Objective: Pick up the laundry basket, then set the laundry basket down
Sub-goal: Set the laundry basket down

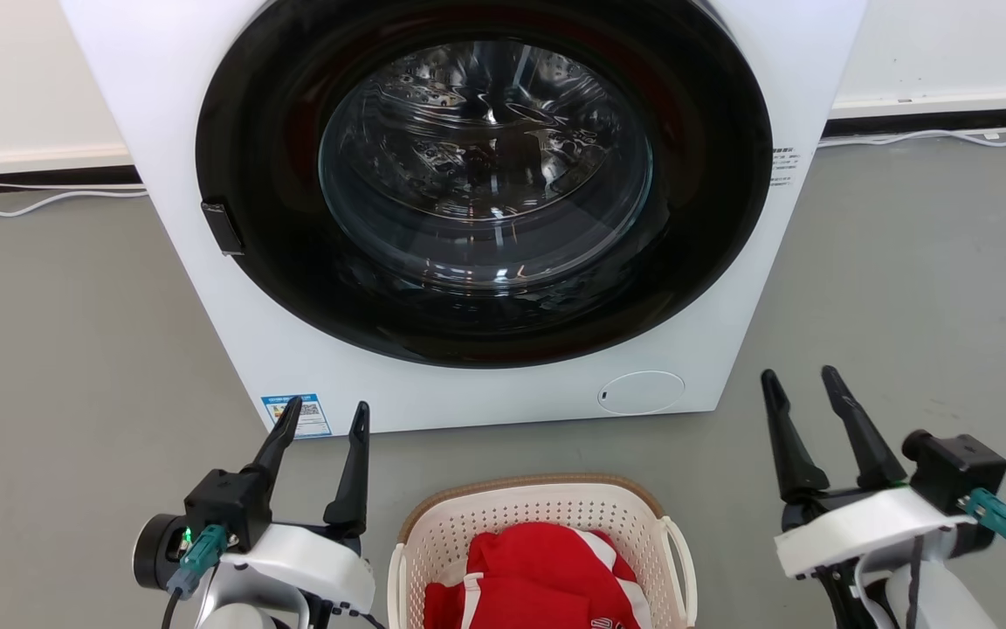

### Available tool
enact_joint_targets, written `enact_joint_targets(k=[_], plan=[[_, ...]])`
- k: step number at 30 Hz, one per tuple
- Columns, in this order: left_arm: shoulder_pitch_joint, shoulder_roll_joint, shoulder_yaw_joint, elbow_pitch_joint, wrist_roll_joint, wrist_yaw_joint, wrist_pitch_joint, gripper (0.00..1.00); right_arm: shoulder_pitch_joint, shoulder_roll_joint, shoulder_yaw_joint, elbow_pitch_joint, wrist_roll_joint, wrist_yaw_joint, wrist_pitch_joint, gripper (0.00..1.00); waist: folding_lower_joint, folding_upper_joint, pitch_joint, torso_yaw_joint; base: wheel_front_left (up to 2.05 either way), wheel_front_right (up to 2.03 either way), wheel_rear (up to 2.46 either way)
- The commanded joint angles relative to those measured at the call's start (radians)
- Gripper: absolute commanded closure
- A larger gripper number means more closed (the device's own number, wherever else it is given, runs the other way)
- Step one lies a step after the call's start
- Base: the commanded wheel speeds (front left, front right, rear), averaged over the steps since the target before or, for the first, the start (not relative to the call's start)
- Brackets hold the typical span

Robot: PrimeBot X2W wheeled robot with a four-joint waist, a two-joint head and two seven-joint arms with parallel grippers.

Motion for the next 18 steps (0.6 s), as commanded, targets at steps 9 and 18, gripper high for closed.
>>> enact_joint_targets(k=[9,18], plan=[[0.024,0.01,0.038,-0.091,-0.012,0.053,-0.006,0.0,0.014,0.014,-0.036,-0.06,-0.049,0.006,-0.01,0.0,0.0,0.0,-0.001,0.002,0.0,0.0,0.0],[0.041,0.01,0.039,-0.119,-0.043,0.064,-0.006,0.0,0.016,0.017,-0.041,-0.057,-0.054,0.006,-0.01,0.0,0.0,0.0,-0.001,0.002,0.0,0.0,0.0]])
